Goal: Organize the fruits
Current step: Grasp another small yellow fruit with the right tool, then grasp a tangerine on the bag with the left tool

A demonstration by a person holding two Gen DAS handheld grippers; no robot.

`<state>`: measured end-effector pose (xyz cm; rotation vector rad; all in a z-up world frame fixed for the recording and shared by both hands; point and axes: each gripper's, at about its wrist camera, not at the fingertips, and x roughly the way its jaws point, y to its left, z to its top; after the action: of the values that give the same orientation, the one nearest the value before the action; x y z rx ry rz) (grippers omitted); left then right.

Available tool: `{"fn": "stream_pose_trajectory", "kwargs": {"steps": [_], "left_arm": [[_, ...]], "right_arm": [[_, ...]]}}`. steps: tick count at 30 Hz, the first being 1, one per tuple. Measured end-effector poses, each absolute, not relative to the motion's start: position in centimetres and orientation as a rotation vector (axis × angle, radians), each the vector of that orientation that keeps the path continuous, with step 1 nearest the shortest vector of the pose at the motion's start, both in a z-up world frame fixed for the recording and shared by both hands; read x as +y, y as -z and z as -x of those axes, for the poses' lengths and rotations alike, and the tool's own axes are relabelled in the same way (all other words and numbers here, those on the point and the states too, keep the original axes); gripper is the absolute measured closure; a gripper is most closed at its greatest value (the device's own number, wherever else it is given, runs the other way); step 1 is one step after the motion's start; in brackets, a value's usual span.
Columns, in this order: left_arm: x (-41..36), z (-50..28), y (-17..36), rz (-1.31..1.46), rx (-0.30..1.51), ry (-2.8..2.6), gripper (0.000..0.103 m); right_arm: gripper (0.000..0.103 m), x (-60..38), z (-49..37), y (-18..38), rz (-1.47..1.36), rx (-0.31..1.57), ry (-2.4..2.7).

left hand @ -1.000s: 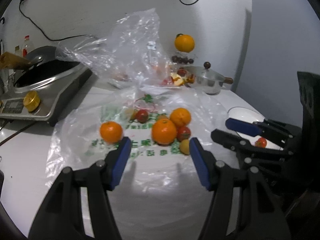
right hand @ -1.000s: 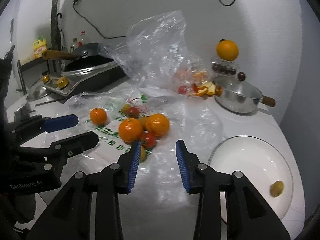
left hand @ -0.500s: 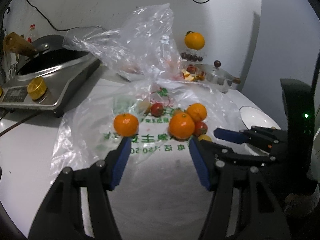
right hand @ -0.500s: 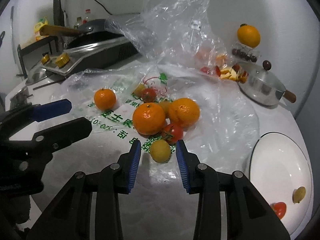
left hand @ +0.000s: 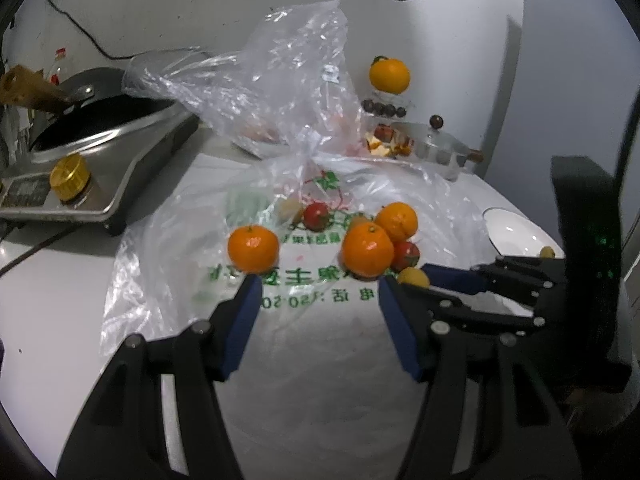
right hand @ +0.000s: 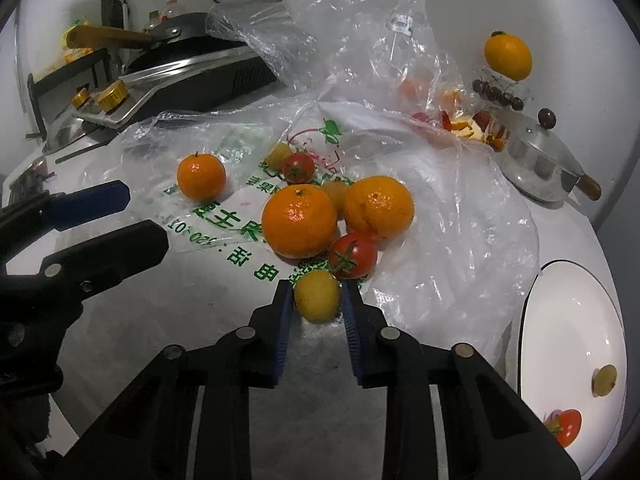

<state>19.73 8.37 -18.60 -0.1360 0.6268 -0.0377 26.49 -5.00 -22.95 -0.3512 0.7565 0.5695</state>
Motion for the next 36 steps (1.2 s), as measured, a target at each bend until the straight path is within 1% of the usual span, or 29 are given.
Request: {"fn": "stream_pose_trajectory", "kwargs": {"steps": [15, 23, 36], "left_arm": [[5.2, -21.7, 17.3, 0.060, 0.612, 0.090, 0.041], [3.5, -24.4, 18.4, 0.010, 0.681, 0.074, 0.041], [3.6, -28.1, 20.0, 0.070, 0.788, 0.052, 0.041]], "right_arm": [[0.076, -9.2, -25.1, 19.2, 0.252, 0.610, -0.554], [0.076, -11.7, -25.6, 18.7, 0.190, 0.576, -0.550], [0.076, -14.0, -26.7, 19.2, 0.137, 0.571, -0.549]]}}
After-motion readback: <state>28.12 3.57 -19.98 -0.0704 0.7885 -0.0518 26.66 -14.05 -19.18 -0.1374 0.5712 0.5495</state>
